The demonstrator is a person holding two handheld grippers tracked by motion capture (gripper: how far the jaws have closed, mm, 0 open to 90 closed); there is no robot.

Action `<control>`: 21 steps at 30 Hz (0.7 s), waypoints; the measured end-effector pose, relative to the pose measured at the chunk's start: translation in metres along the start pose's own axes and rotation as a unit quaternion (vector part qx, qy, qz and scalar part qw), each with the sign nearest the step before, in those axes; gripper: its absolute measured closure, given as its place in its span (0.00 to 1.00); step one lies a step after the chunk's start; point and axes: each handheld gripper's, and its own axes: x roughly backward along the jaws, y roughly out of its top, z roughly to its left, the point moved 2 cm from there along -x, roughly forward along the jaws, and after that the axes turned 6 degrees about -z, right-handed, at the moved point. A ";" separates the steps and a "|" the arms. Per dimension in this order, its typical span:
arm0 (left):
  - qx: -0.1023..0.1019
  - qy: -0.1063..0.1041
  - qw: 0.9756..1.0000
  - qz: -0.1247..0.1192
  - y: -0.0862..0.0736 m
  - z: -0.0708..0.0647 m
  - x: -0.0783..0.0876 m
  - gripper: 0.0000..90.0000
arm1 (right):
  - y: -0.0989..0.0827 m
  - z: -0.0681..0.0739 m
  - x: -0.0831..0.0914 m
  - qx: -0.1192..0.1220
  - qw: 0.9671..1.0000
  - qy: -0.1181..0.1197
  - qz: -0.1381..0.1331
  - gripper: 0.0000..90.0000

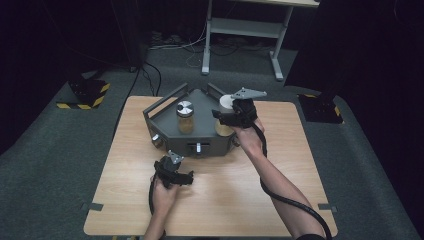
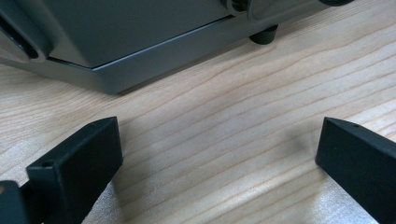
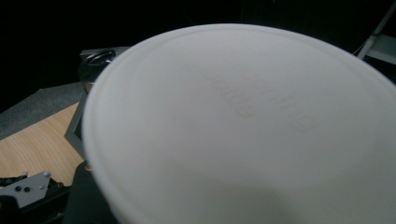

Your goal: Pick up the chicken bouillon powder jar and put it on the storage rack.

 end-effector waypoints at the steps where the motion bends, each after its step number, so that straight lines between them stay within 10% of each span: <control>1: 0.000 0.000 1.000 0.000 0.000 0.000 0.000 0.00 | 0.000 0.000 -0.002 -0.001 1.000 -0.002 -0.001 0.40; 21: 0.001 -0.001 1.000 -0.001 0.000 0.000 0.000 0.01 | -0.001 0.005 -0.039 -0.004 1.000 -0.016 0.012 0.40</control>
